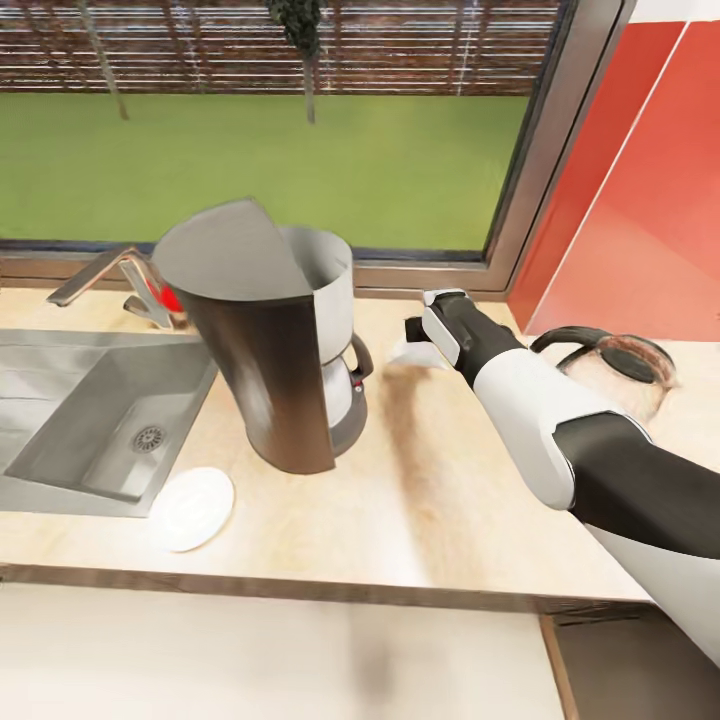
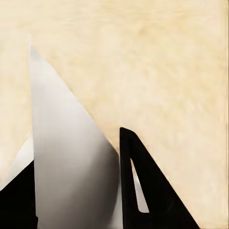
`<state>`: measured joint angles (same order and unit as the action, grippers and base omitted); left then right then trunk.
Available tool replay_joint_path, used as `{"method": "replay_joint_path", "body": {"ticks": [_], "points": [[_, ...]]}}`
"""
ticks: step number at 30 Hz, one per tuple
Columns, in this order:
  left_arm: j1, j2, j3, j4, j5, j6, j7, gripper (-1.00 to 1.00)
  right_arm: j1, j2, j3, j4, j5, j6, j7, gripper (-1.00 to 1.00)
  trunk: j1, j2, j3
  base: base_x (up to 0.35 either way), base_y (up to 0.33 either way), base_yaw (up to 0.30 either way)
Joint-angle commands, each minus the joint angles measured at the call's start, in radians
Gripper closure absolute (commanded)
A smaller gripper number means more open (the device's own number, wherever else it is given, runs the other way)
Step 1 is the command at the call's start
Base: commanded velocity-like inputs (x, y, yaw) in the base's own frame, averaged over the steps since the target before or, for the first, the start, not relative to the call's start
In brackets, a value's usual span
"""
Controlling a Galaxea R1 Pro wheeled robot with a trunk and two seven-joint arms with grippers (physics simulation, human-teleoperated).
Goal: Set up a coffee station on the kitchen countertop: keep the coffee maker on the countertop, move the bottle of coffee from the kitchen shelf to the counter next to the coffee maker, place a paper coffee filter on top of the coffee maker, put the saucer next to the coffee maker with the coffee cup on the saucer, and place the electric kettle next to the coffee maker.
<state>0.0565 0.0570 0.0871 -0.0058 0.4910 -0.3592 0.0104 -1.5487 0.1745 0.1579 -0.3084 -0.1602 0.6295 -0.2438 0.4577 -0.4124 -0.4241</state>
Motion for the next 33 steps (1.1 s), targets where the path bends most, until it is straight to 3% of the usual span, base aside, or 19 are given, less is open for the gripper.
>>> {"method": "replay_joint_path", "body": {"ticks": [1, 18, 33], "points": [[0.0, 0.0, 0.008, -0.001, -0.008, -0.003, 0.001, -1.0, -0.001, 0.0, 0.006, 0.0, -0.013, 0.003, -0.009, 1.0, 0.0, -0.002, -0.001, -0.324, -0.079, 0.0], [0.0, -0.001, 0.008, 0.0, -0.007, -0.004, 0.001, -1.0, -0.001, 0.0, 0.006, 0.0, -0.013, 0.006, -0.007, 1.0, 0.0, -0.002, -0.001, -0.315, -0.078, 0.0], [0.0, 0.0, 0.008, -0.001, -0.006, -0.002, 0.002, -1.0, -0.001, 0.0, 0.006, 0.0, -0.012, 0.013, -0.003, 1.0, -0.008, 0.012, 0.005, -0.025, -0.003, 0.0]]}}
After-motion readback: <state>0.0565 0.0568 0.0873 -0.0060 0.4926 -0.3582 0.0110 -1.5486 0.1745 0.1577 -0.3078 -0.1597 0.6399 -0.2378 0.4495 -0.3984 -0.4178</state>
